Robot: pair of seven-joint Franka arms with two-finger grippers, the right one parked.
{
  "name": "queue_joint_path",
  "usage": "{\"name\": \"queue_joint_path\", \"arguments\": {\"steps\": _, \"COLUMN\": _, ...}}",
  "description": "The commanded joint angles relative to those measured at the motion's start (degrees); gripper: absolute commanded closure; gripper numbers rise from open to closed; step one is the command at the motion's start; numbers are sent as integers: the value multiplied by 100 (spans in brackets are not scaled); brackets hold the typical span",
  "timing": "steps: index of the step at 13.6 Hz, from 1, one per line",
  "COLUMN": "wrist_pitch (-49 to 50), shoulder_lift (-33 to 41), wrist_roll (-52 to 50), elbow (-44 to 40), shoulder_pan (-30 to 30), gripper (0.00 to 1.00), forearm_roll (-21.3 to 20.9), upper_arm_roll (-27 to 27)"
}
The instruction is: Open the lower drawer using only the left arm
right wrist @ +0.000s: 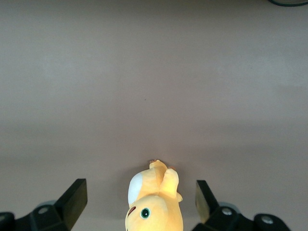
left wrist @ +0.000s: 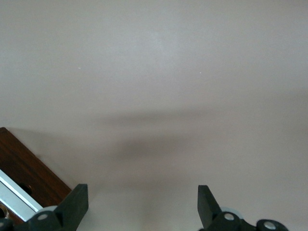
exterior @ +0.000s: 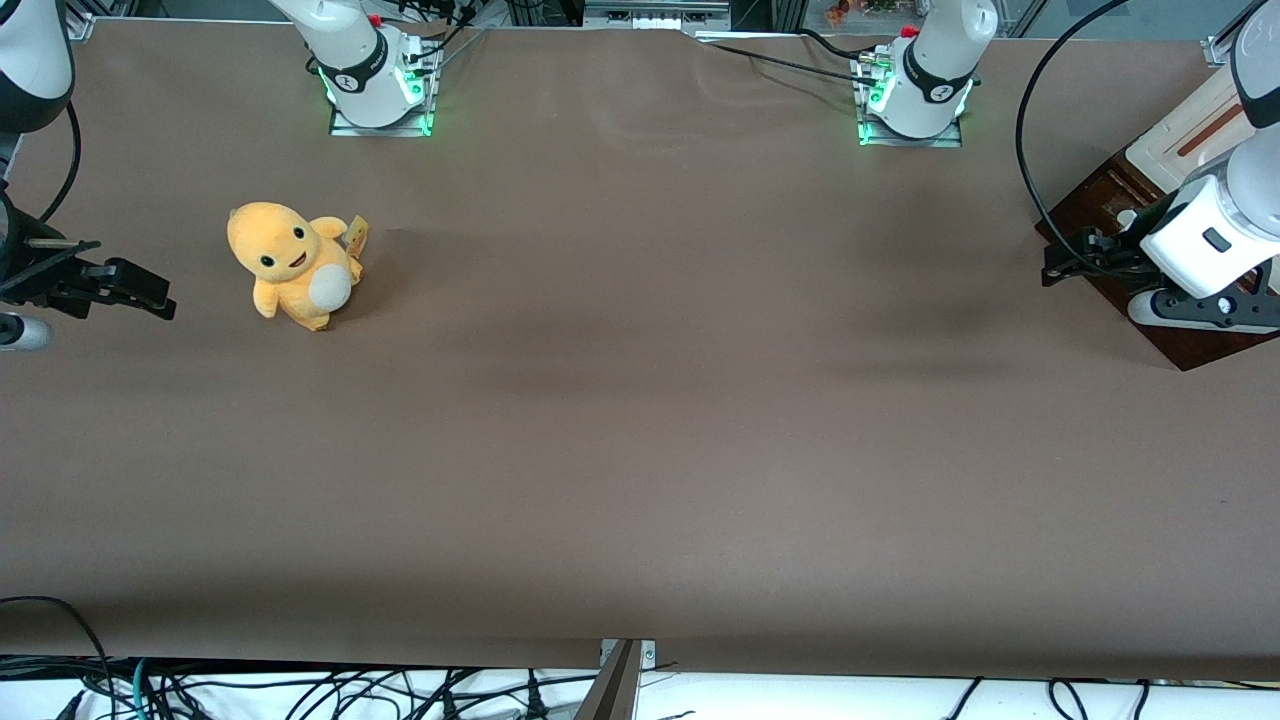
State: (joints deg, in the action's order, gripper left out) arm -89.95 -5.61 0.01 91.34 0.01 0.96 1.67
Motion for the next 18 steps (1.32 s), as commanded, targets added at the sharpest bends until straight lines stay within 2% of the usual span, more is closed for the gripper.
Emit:
{"name": "queue_joint_path", "arguments": {"steps": 1, "wrist_pitch": 223, "shoulder_lift": -46, "wrist_roll": -403, "elbow": -90, "shoulder_pan": 8, "gripper": 0, "forearm_roll": -322, "upper_arm_roll": 26}}
{"name": "queue_joint_path", "arguments": {"steps": 5, "wrist_pitch": 803, "shoulder_lift": -335, "wrist_roll": -985, "elbow": -99, "shoulder_pan": -80, "gripper": 0, "forearm_roll": -832, "upper_arm_roll": 61}}
{"name": "queue_joint_path", "arguments": {"steps": 8, "wrist_pitch": 1293, "shoulder_lift": -764, "wrist_roll": -1081, "elbow": -99, "shoulder_pan": -194, "gripper": 0, "forearm_roll": -1763, "upper_arm_roll": 114}}
{"name": "queue_joint_path", "arguments": {"steps": 10, "wrist_pitch": 1987, "shoulder_lift": -1274, "wrist_roll": -1650, "elbow": -90, "shoulder_pan": -378, "gripper": 0, "forearm_roll": -2439, "upper_arm_roll": 114}}
{"name": "queue_joint_path", "arguments": {"steps": 11, "wrist_pitch": 2286, "shoulder_lift": -1502, "wrist_roll": -2045, "elbow": -99, "shoulder_pan": -431, "gripper": 0, "forearm_roll": -2634, "upper_arm_roll": 123}}
{"name": "queue_joint_path", "arguments": {"steps": 13, "wrist_pitch": 2333, "shoulder_lift": -1802, "wrist_roll": -2582, "elbow": -47, "shoulder_pan": -432, "gripper": 0, "forearm_roll": -2933, "upper_arm_roll": 123}}
{"name": "queue_joint_path", "arguments": {"steps": 16, "wrist_pitch": 2325, "shoulder_lift": -2347, "wrist_roll": -3583, "elbow": 304, "shoulder_pan": -440, "gripper": 0, "forearm_roll": -3723, "upper_arm_roll": 149}}
{"name": "queue_joint_path", "arguments": {"steps": 18, "wrist_pitch": 2228, "shoulder_lift": -2681, "wrist_roll": -4120, "elbow": 480, "shoulder_pan": -423, "gripper": 0, "forearm_roll": -4041, "upper_arm_roll": 140}}
